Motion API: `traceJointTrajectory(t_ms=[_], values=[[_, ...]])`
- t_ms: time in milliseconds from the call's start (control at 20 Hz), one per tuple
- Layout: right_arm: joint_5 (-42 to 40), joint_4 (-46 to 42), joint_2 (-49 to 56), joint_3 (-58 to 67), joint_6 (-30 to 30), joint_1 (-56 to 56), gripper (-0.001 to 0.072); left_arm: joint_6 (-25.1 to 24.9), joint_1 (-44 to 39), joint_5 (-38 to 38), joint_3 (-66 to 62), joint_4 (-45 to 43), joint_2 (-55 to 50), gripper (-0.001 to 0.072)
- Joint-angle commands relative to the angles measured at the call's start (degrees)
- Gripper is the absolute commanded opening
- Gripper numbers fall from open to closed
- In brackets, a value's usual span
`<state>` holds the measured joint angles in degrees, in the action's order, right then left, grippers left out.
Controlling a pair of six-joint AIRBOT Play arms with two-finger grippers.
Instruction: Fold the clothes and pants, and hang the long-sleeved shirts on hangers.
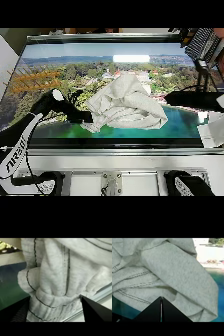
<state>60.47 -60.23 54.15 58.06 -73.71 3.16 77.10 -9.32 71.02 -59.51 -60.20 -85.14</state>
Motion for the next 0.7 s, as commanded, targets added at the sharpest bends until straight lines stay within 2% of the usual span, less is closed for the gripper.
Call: traceJointTrajectory(t_ms=[0, 50, 100, 150, 200, 350, 550, 650], values=[[-6.8, 0.0, 6.1, 0.0, 0.0, -6.6, 0.0037, -0.5, 1.3, -4.3, 3.1, 8.1, -0.2, 0.0679], [-9.4, 0.7, 8.1, 0.0, 0.0, -8.4, 0.0061, -0.8, 1.3, -5.6, 3.8, 10.1, -0.2, 0.0603], [-12.2, 2.7, 10.5, 0.0, 0.0, -10.0, 0.0291, -0.8, 1.2, -6.0, 4.0, 10.8, -0.2, 0.0318], [-15.3, 5.6, 13.1, 0.0, 0.0, -11.3, 0.0605, -0.8, 1.2, -6.0, 3.9, 10.8, 0.1, 0.0048], [-18.6, 9.2, 15.7, 0.1, 0.0, -12.3, 0.0712, -0.8, 1.4, -6.0, 3.9, 10.5, 0.5, 0.0022], [-25.0, 22.6, 25.3, 1.1, 0.8, -14.0, 0.0712, -0.8, 3.2, -5.9, 3.9, 10.3, 2.7, 0.0023], [-25.6, 43.0, 37.8, 5.9, 12.5, -18.1, 0.0711, -0.8, 5.4, -5.8, 3.9, 10.3, 4.2, 0.0023], [-25.6, 49.3, 42.3, 9.4, 17.3, -20.5, 0.0697, -0.8, 6.3, -5.6, 3.9, 10.3, 4.2, 0.0023]])
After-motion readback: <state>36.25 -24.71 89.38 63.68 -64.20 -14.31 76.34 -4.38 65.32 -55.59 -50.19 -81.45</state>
